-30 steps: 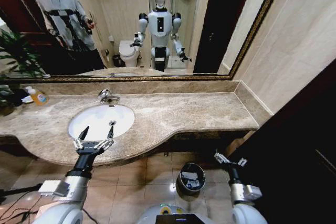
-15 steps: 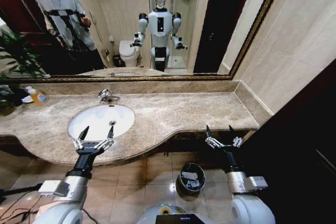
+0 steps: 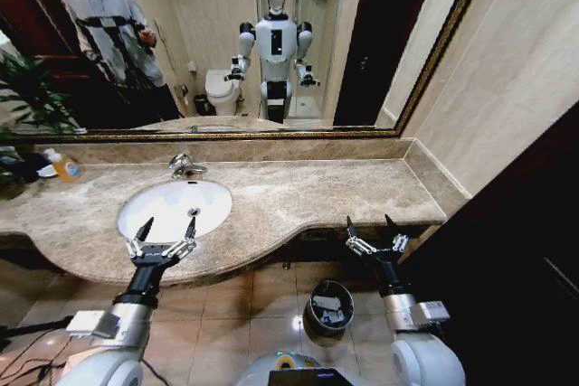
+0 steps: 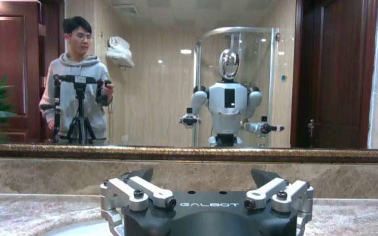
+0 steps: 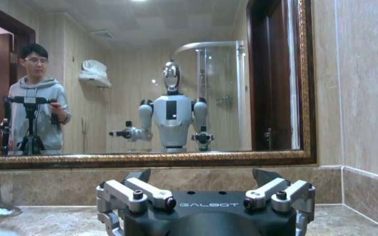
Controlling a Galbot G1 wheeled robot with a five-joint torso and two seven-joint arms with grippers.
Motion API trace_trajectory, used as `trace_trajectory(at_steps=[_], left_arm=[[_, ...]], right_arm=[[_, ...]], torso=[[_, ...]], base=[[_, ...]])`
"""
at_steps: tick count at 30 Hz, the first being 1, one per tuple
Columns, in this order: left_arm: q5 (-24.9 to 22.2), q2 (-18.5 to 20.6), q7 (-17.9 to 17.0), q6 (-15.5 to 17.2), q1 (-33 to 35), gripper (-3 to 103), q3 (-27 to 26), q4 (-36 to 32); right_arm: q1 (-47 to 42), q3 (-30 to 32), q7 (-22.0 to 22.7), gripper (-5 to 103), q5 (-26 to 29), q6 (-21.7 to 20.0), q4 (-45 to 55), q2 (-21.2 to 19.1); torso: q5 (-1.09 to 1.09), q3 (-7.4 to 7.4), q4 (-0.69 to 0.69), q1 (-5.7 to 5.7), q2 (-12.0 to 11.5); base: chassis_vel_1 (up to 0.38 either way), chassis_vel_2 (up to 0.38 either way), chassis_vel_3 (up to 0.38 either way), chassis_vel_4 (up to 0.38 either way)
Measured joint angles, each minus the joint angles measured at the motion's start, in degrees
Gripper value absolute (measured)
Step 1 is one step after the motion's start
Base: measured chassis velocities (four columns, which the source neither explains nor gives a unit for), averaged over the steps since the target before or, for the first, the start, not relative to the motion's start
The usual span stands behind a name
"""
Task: Pick up the trash from the sink and place it in the trash bin.
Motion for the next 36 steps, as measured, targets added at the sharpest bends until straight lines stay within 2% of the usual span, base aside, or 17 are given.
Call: trace_trajectory(at_steps=[36], left_arm=[[0.0,0.0,0.0,0.0,0.0,100,0.0,0.0]], right_arm=[[0.0,0.0,0.1,100,-0.8,-0.3,-0.3,0.1]], torso=[[0.01,0.00,0.00,0.00,0.0]], base=[[0.000,0.000,0.000,0.000]])
